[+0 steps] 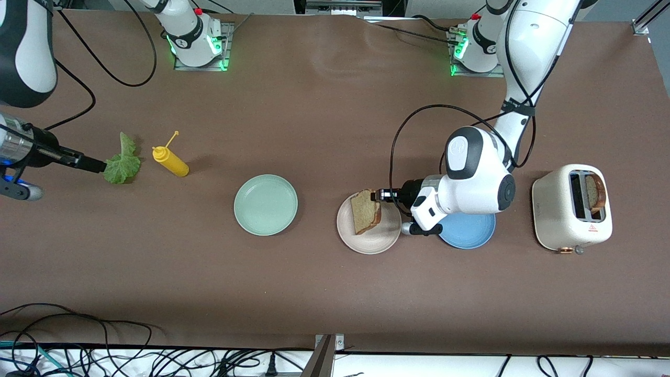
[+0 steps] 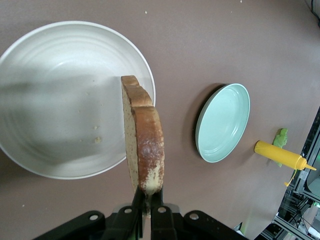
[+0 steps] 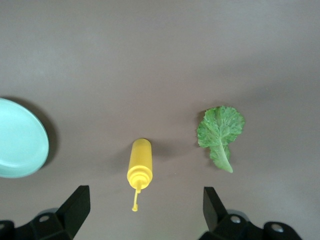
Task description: Make sandwich on beige plate with both arms
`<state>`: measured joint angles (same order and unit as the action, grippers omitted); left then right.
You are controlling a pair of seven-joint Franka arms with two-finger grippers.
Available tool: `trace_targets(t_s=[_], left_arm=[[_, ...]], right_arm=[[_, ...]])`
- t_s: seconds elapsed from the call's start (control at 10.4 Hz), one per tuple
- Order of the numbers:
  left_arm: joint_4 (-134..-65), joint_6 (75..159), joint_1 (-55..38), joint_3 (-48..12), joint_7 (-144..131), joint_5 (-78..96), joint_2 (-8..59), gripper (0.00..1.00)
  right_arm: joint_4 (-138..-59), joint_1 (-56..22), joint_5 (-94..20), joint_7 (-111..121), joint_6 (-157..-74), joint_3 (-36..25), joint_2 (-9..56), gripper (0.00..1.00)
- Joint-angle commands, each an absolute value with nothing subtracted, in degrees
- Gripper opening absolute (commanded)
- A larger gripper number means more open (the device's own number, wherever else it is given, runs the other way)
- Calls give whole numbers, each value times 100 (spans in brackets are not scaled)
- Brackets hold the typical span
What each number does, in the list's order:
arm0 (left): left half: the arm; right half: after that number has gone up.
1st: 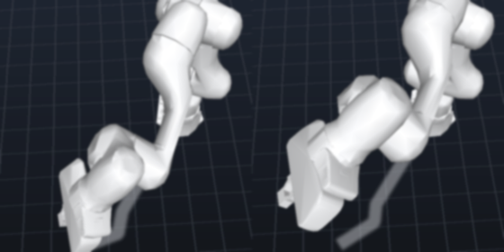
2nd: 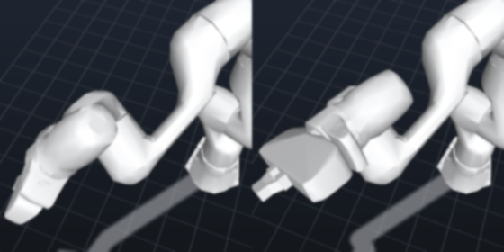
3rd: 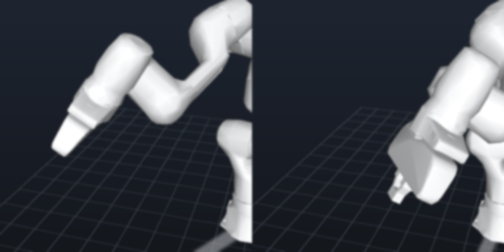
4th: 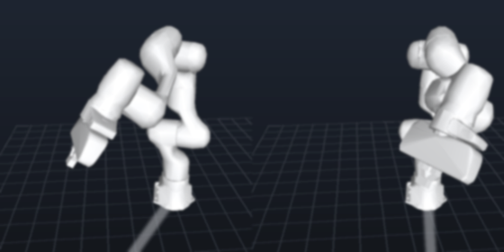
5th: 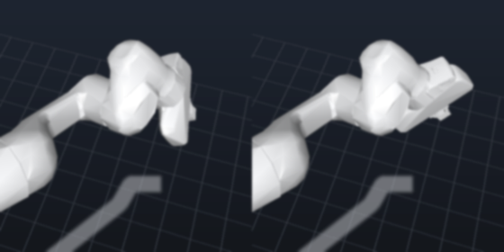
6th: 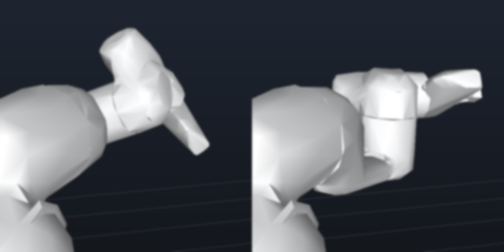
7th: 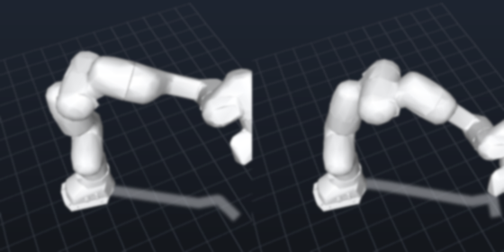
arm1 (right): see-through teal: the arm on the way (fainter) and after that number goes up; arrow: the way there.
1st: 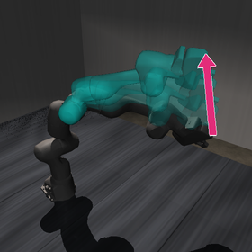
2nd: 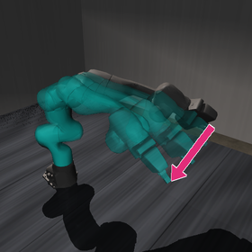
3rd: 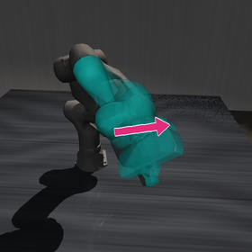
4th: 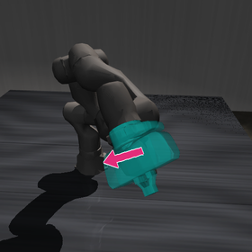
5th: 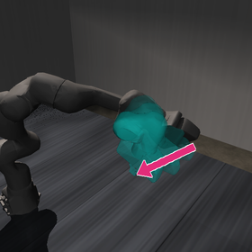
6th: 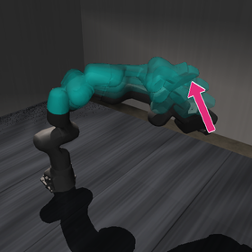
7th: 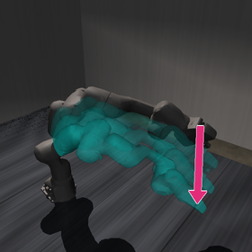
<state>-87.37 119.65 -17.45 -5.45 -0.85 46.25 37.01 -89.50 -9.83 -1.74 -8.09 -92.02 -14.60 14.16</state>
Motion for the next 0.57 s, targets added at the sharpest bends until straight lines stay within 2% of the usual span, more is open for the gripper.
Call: trace_targets(t_s=[0.0, 0.19, 0.48], left_arm=[[-8499, 12207, -1854, -510, 140, 4808, 4007, 0], [-8499, 12217, -1881, -510, 141, 4816, 4060, 0], [-8543, 12217, -1837, -501, 141, 4825, 4061, 0]], right_arm=[[-9157, -949, -290, 145, -9281, -1477, 1345, 100], [-9281, -914, -526, 1242, -9238, -1607, 1336, 100], [-9667, -923, -1386, 3465, -9176, -2388, 1301, 100]])
